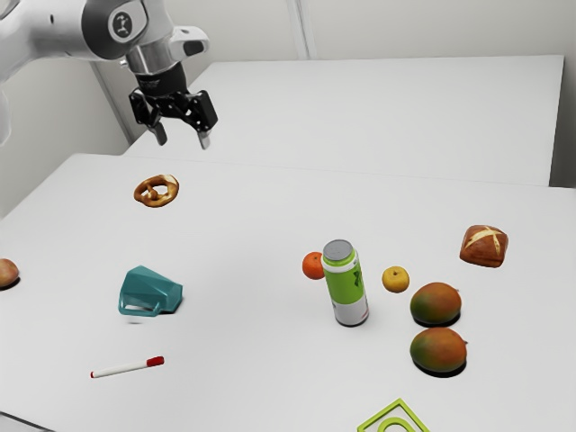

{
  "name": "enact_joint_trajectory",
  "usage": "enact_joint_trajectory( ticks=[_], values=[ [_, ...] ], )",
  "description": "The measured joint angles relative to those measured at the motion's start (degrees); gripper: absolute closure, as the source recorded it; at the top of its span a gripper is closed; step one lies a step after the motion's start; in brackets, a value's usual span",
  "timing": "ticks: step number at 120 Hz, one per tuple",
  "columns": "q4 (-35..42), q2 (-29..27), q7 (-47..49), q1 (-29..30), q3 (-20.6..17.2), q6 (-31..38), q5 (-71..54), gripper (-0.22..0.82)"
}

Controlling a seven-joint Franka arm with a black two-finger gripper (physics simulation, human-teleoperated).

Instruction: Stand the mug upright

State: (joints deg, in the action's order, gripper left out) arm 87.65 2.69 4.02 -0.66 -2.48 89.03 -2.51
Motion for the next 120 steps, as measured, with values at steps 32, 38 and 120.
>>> enact_joint_trajectory(
  ticks=[32,38,120],
  values=[
    [0.1,0.1,-0.1,3.4,-0.1,0.6,0.2,0.0],
    [0.4,0.1,-0.1,3.5,-0.1,0.6,0.3,0.0],
    [18.5,-3.2,-9.0,8.5,-0.5,5.7,9.4,0.0]
  ],
)
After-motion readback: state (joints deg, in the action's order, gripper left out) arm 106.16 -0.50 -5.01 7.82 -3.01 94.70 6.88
